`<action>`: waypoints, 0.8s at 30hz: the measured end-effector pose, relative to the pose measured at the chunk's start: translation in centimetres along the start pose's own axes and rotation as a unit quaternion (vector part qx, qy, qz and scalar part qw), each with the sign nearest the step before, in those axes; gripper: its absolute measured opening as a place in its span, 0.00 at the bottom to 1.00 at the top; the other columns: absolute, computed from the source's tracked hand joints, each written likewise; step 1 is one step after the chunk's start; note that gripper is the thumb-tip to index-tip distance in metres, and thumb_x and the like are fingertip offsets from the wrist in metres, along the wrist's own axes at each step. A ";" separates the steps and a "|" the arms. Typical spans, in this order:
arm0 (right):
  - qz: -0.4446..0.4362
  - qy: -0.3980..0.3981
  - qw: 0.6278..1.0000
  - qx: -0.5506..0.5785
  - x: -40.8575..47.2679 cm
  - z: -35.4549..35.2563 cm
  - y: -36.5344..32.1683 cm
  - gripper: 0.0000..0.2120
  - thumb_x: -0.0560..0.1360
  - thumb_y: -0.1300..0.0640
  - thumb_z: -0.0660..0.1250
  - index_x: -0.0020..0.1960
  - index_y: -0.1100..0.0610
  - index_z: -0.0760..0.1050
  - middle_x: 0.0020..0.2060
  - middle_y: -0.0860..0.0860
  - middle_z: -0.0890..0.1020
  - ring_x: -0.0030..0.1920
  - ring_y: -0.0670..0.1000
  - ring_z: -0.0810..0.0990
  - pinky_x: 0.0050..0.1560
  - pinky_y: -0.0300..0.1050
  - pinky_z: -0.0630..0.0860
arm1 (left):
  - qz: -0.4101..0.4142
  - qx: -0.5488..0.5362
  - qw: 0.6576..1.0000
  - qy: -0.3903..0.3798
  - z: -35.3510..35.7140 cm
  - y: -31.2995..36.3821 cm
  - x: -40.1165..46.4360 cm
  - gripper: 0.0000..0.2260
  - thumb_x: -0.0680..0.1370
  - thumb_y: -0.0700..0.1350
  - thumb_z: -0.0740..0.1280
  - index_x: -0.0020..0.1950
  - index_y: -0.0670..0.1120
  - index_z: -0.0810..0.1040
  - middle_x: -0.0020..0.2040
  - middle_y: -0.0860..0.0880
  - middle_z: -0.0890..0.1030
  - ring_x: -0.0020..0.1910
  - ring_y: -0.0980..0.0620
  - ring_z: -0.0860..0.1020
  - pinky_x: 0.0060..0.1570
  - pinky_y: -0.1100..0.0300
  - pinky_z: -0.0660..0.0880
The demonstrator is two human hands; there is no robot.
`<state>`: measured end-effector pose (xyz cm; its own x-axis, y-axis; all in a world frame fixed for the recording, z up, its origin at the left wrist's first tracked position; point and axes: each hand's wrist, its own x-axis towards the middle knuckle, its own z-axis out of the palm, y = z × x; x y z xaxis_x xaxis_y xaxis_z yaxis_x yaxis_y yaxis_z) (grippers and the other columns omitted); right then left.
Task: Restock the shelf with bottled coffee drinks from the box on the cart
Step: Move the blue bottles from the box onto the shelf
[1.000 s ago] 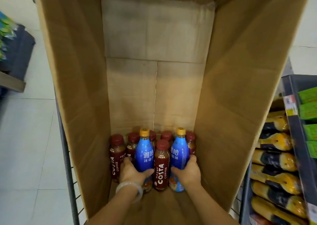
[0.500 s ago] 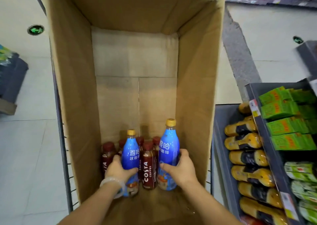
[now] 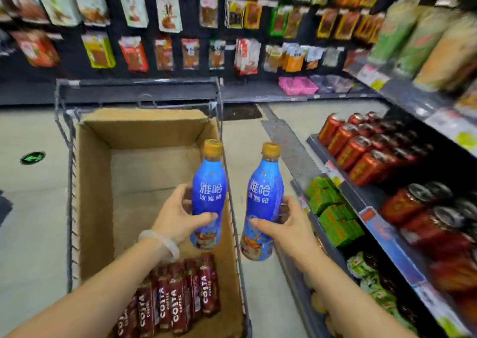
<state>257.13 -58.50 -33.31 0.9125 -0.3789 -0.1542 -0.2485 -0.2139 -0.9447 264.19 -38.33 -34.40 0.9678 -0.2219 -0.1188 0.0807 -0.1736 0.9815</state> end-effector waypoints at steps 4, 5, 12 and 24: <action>-0.074 0.065 0.995 0.019 -2.8 -8.4 -4.2 0.28 0.61 0.65 0.79 0.58 0.57 0.73 0.51 0.54 0.82 0.46 0.50 0.81 0.45 0.40 0.80 | 0.083 -0.042 0.994 -0.060 6.5 7.3 -1.1 0.22 0.63 0.29 0.76 0.45 0.49 0.71 0.41 0.52 0.78 0.31 0.67 0.78 0.32 0.74 0.74; -0.092 0.085 0.992 0.019 -3.7 -10.6 -5.2 0.27 0.61 0.65 0.79 0.57 0.56 0.73 0.50 0.54 0.82 0.47 0.50 0.81 0.46 0.42 0.80 | 0.100 -0.055 0.991 -0.076 8.2 9.0 -1.6 0.22 0.62 0.33 0.78 0.45 0.49 0.72 0.42 0.52 0.79 0.32 0.65 0.79 0.33 0.72 0.75; -0.168 0.203 0.964 0.028 -11.3 -24.1 -9.2 0.25 0.62 0.66 0.77 0.54 0.54 0.72 0.47 0.48 0.81 0.44 0.47 0.80 0.44 0.38 0.79 | 0.180 -0.131 0.960 -0.171 19.9 18.8 -6.2 0.22 0.55 0.41 0.75 0.47 0.50 0.75 0.46 0.53 0.81 0.42 0.52 0.80 0.39 0.62 0.79; -0.185 0.384 0.904 -0.041 -20.0 -38.3 -9.3 0.24 0.62 0.63 0.78 0.53 0.51 0.72 0.45 0.44 0.81 0.43 0.39 0.81 0.46 0.39 0.80 | 0.233 -0.132 0.920 -0.288 35.0 26.0 -11.8 0.27 0.51 0.51 0.77 0.48 0.53 0.75 0.50 0.48 0.81 0.45 0.51 0.79 0.41 0.60 0.74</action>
<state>228.76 -83.43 -10.37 0.4512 -0.7739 0.4445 -0.0246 -0.5086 -0.8606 246.54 -73.82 -12.74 0.6319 -0.6974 0.3381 -0.1816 0.2909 0.9394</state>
